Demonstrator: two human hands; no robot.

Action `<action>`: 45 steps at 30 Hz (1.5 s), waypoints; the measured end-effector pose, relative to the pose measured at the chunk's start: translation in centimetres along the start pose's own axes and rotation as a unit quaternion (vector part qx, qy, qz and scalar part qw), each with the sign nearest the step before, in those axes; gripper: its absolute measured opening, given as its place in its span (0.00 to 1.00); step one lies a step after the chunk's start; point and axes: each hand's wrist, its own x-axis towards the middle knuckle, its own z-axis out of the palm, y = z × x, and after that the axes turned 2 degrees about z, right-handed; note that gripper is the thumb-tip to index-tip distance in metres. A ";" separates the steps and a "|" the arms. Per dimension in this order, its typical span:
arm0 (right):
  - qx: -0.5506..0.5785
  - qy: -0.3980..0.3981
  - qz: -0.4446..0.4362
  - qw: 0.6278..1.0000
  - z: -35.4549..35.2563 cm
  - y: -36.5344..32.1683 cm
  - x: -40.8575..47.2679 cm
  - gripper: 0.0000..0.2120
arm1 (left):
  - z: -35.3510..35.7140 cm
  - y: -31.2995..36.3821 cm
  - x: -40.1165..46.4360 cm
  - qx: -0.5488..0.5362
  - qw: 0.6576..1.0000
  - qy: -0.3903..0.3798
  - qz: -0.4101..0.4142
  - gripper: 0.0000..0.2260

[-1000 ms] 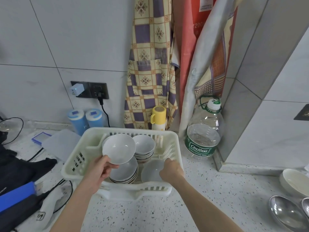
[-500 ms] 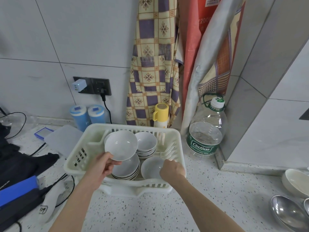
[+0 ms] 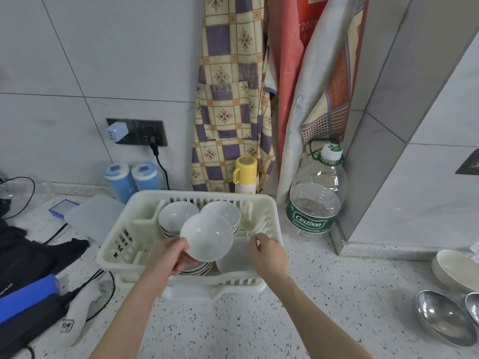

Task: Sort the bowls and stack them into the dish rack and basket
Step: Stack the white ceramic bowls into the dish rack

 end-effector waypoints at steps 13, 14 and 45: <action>0.052 0.028 -0.013 0.998 -0.2 0.9 -0.6 0.05 | 6.4 -0.3 -0.7 0.095 0.995 -0.021 -0.019 0.07; 0.051 0.043 -0.011 0.998 0.0 0.9 -0.7 0.07 | 6.3 -0.5 -0.5 0.100 0.995 -0.020 -0.017 0.06; -0.107 0.012 0.051 0.993 1.4 0.2 -0.2 0.16 | 6.8 -1.6 -0.1 0.420 0.903 -0.049 0.079 0.20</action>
